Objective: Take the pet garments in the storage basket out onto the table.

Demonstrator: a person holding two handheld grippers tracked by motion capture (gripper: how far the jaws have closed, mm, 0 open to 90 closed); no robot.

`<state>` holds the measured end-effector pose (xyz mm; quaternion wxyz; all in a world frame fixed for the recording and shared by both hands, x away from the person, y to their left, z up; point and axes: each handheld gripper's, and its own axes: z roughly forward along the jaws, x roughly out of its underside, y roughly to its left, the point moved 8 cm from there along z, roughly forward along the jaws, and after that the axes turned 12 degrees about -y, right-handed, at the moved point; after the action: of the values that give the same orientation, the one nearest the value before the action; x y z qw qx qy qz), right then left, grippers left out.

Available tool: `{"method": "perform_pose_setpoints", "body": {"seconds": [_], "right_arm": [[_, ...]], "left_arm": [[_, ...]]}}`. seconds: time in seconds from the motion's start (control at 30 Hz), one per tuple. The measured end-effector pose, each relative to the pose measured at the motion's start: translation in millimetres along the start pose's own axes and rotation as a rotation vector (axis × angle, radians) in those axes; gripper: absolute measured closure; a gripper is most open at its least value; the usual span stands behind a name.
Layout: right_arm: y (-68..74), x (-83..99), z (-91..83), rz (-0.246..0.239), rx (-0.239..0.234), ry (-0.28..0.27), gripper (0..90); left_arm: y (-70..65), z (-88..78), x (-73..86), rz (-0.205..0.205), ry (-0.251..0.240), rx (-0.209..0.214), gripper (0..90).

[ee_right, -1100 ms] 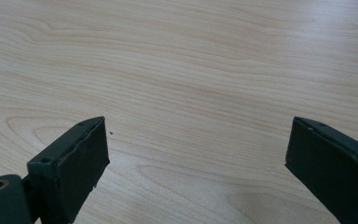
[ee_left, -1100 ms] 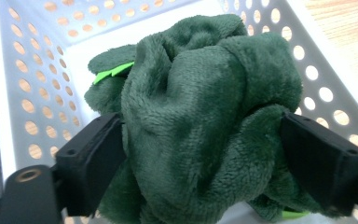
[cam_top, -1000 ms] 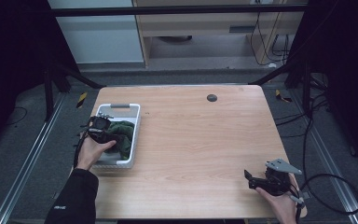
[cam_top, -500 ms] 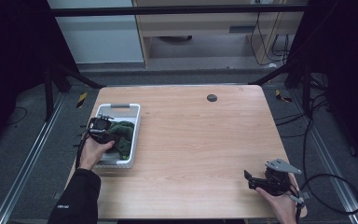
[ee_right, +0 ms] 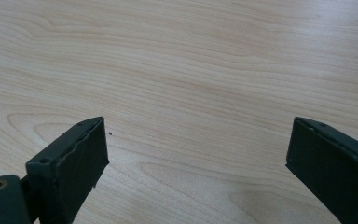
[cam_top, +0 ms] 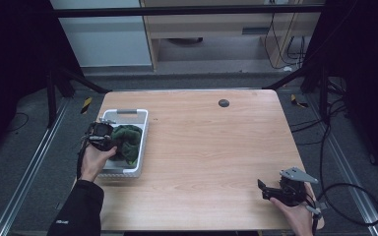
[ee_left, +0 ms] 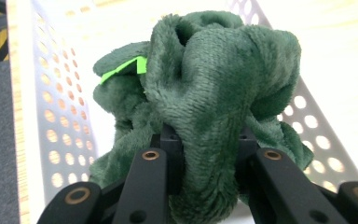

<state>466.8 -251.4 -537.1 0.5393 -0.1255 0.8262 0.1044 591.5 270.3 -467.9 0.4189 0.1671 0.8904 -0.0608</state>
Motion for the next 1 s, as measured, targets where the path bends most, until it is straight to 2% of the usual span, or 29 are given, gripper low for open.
{"method": "perform_pose_setpoints", "body": {"seconds": [0.23, 0.5, 1.0], "right_arm": [[-0.1, 0.4, 0.2, -0.003, 0.002, 0.002, 5.4], [-0.8, 0.4, 0.5, -0.011, 0.004, -0.001, 5.3], [-0.5, -0.8, -0.2, -0.009, 0.006, -0.006, 5.4]], "left_arm": [[2.8, -22.6, -11.2, -0.003, -0.054, 0.004, 73.7], [-1.1, -45.3, -22.9, 0.010, -0.110, 0.025, 74.0], [-5.1, -83.3, -40.1, 0.039, -0.168, 0.039, 74.3]]}}
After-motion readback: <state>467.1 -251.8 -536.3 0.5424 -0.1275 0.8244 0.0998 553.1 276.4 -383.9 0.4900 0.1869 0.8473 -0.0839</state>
